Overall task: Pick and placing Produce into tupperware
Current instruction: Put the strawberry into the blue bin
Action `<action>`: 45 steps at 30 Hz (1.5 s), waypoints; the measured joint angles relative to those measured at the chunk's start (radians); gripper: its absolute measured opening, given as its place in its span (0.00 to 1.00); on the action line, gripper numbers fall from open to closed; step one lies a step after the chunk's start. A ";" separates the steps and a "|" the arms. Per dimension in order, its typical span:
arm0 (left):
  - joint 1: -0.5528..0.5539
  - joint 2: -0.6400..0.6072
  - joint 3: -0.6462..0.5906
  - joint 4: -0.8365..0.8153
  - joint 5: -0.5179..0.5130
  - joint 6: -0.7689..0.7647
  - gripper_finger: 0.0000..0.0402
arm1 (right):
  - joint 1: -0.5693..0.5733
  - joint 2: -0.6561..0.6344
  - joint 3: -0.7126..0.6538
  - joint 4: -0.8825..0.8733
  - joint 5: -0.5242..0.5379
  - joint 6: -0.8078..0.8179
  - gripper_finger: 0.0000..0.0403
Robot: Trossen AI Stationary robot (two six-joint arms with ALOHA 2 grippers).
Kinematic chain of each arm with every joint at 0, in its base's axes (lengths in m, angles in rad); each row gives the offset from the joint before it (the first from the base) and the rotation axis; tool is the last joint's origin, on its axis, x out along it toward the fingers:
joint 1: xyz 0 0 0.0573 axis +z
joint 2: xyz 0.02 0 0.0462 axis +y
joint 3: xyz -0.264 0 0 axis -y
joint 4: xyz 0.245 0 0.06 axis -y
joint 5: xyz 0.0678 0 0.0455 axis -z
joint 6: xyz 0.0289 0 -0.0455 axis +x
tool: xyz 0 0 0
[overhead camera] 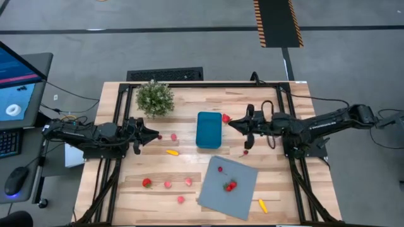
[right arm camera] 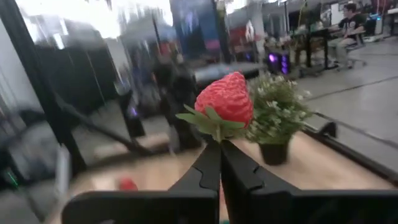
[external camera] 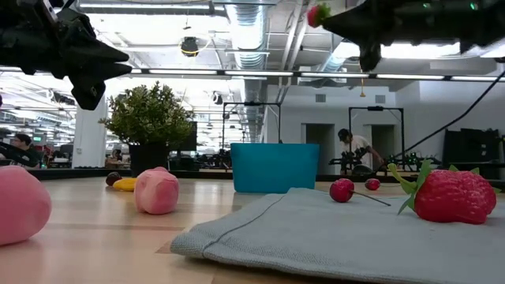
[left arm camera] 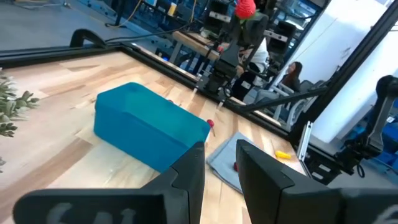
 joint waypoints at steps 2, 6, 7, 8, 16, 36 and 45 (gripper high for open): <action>0.000 0.000 0.000 0.000 0.000 0.000 0.21 | 0.015 0.018 0.091 -0.180 0.044 -0.078 0.03; 0.000 0.000 0.000 -0.001 -0.003 0.000 0.21 | 0.040 0.096 0.275 -0.510 0.146 -0.186 0.04; 0.000 0.000 0.000 -0.001 -0.005 0.000 0.21 | 0.042 0.120 0.320 -0.579 0.174 -0.203 0.05; 0.000 0.000 0.000 -0.001 -0.010 -0.001 0.21 | 0.045 0.142 0.360 -0.651 0.201 -0.217 0.06; 0.000 0.000 0.000 -0.042 -0.021 -0.011 0.21 | 0.101 0.349 0.598 -0.919 0.410 -0.420 0.03; 0.000 0.000 0.000 -0.089 -0.018 -0.076 0.21 | -0.033 0.658 0.879 -1.293 0.012 -0.249 0.07; 0.000 0.000 0.000 -0.098 -0.018 -0.087 0.21 | -0.156 0.807 1.027 -1.434 -0.199 -0.184 0.04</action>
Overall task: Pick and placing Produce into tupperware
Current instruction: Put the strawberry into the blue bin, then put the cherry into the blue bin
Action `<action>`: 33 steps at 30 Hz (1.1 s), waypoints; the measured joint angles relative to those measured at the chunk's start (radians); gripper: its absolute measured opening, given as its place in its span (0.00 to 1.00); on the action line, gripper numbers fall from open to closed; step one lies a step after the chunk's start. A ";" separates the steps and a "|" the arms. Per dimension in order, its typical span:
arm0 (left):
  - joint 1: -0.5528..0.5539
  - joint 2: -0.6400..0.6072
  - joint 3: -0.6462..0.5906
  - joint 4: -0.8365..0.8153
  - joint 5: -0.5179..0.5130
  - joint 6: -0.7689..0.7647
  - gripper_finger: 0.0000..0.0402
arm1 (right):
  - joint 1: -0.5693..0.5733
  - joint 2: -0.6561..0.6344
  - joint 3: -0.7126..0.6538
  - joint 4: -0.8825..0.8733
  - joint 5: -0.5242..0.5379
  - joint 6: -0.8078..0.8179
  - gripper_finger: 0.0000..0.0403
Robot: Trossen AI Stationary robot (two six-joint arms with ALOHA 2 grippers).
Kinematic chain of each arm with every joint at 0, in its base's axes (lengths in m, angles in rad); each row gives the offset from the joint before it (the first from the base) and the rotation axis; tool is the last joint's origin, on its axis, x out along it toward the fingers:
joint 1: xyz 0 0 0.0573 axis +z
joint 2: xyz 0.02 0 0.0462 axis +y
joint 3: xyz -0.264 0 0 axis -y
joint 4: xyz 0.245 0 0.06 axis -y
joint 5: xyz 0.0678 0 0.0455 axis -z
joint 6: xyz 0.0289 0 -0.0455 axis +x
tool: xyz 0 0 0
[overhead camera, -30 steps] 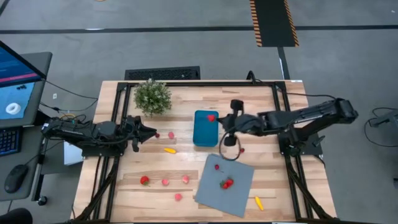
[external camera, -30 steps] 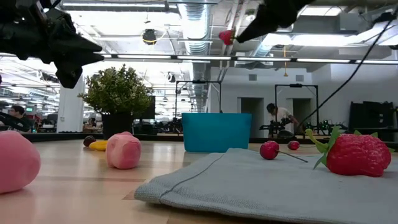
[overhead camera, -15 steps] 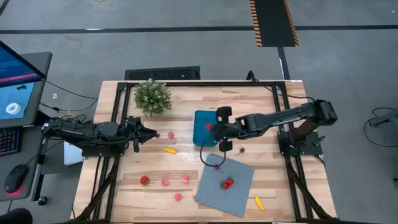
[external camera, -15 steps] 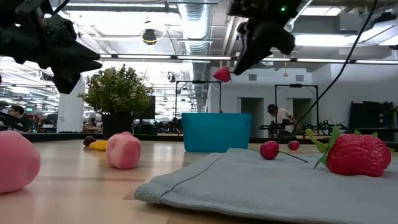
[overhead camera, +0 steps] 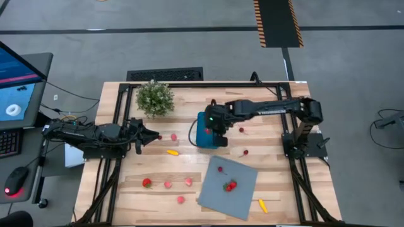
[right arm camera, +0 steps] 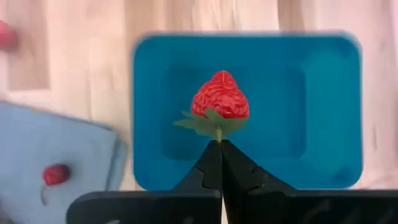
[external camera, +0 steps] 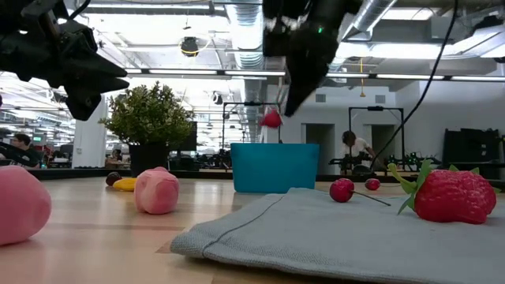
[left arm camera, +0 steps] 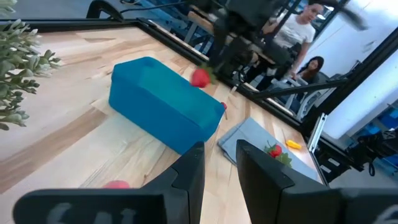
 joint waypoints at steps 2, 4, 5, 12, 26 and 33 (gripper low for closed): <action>0.000 0.000 0.000 0.000 0.000 -0.001 0.21 | -0.018 0.026 0.028 -0.010 -0.007 -0.001 0.05; 0.000 0.000 0.000 0.000 0.000 -0.002 0.21 | -0.037 0.048 0.059 -0.033 -0.048 0.001 0.08; 0.000 0.000 0.000 0.000 0.000 -0.002 0.21 | -0.047 0.059 0.069 -0.037 -0.061 0.001 0.09; 0.000 0.000 0.000 -0.002 0.000 -0.002 0.21 | -0.097 0.126 0.078 -0.069 -0.130 0.002 0.10; 0.000 0.000 0.000 -0.020 0.006 0.017 0.21 | -0.086 -0.039 0.079 0.084 -0.142 0.046 0.24; -0.001 0.000 0.000 0.008 0.007 0.074 0.21 | -0.028 -0.339 -0.094 0.392 -0.139 0.136 0.33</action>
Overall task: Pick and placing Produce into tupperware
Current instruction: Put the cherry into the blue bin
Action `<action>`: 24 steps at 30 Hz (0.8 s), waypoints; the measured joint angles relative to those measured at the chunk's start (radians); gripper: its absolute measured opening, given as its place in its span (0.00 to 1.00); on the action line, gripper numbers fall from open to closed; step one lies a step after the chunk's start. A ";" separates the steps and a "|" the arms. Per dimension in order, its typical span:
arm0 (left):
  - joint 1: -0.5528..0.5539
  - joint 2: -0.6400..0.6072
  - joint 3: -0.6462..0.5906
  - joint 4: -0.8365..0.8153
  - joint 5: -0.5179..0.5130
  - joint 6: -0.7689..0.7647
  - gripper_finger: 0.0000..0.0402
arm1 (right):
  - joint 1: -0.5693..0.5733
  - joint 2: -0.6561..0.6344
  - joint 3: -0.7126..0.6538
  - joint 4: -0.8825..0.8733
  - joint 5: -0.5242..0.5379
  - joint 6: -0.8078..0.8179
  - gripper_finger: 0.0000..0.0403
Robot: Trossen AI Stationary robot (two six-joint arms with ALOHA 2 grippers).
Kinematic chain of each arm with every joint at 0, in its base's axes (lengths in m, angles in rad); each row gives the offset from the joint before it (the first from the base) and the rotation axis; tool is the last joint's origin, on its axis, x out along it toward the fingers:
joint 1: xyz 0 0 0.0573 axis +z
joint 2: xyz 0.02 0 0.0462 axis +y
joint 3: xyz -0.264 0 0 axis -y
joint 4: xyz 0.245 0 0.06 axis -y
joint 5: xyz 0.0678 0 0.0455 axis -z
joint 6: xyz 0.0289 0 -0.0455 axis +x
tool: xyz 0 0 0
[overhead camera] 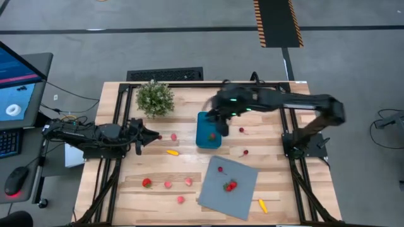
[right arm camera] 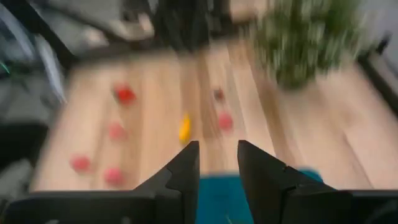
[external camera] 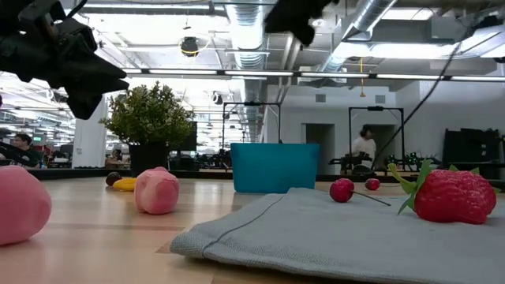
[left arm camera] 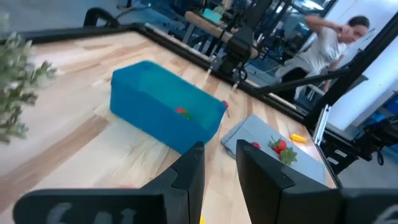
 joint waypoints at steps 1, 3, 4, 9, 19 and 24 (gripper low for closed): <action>0.000 0.000 0.000 0.011 0.001 0.008 0.21 | 0.010 -0.048 -0.042 0.039 0.015 0.017 0.33; 0.000 0.000 0.000 0.028 0.000 0.024 0.21 | 0.034 -0.139 -0.128 0.082 0.066 0.037 0.33; 0.000 0.000 0.000 0.031 0.000 0.030 0.21 | 0.051 -0.180 -0.174 0.100 0.103 0.048 0.33; 0.000 0.000 0.000 0.026 0.028 0.026 0.21 | 0.140 -0.355 -0.417 0.279 0.193 0.111 0.32; 0.000 0.000 0.000 0.020 0.077 0.140 0.21 | 0.268 -0.527 -0.836 0.733 0.221 0.230 0.33; 0.000 0.000 0.000 -0.016 0.001 0.158 0.21 | 0.323 -0.527 -0.924 0.851 0.247 0.250 0.33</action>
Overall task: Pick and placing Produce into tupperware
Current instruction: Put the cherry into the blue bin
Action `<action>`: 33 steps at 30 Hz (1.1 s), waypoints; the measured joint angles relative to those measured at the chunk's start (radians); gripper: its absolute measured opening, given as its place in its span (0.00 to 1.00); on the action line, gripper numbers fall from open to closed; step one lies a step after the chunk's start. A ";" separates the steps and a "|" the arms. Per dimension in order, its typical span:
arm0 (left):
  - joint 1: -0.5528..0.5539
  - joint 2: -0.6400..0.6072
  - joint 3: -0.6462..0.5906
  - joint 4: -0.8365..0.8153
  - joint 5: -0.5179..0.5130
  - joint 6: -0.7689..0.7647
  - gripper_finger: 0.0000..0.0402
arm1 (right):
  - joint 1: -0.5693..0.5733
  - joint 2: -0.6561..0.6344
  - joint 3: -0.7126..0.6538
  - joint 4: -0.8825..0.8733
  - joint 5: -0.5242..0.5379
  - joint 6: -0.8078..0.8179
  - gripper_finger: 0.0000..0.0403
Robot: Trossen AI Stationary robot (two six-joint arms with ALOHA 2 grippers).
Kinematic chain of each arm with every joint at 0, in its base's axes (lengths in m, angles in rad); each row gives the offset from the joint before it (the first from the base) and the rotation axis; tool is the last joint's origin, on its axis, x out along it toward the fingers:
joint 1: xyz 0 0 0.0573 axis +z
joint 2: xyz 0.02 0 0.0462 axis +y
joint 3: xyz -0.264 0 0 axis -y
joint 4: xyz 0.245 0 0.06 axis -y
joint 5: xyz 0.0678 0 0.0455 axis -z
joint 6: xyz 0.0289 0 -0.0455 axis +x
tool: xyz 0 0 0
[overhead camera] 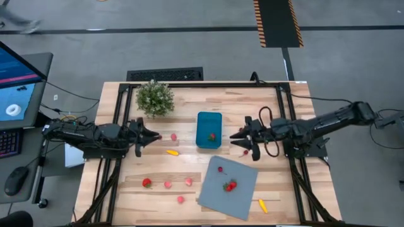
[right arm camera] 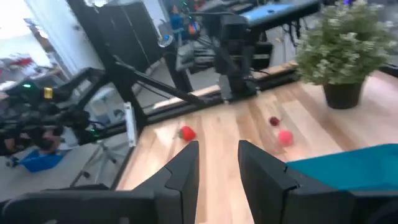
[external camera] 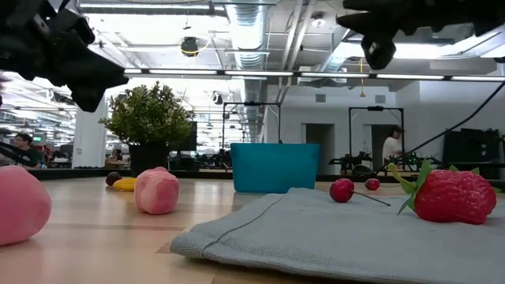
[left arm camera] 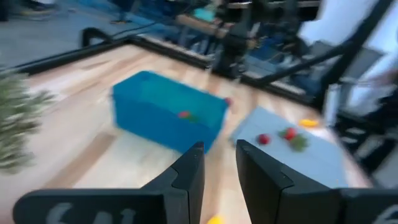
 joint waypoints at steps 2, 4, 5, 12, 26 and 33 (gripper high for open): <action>0.000 0.000 0.000 -0.053 -0.039 0.010 0.21 | 0.032 0.000 -0.033 0.074 0.031 -0.009 0.33; 0.000 0.001 0.003 -0.088 -0.058 0.023 0.21 | 0.059 0.000 -0.067 0.195 0.047 -0.015 0.33; 0.001 0.001 0.009 -0.110 -0.059 0.035 0.21 | 0.072 0.000 -0.084 0.248 0.049 -0.015 0.33; 0.002 0.051 0.113 -0.343 -0.106 0.002 0.21 | 0.177 0.019 -0.142 0.344 0.152 0.042 0.33; 0.124 0.467 0.359 -0.587 0.092 -0.318 0.21 | 0.280 0.040 -0.142 0.456 0.267 -0.071 0.33; 0.200 0.738 0.501 -0.654 0.116 -0.316 0.21 | 0.280 0.043 -0.142 0.449 0.267 -0.085 0.32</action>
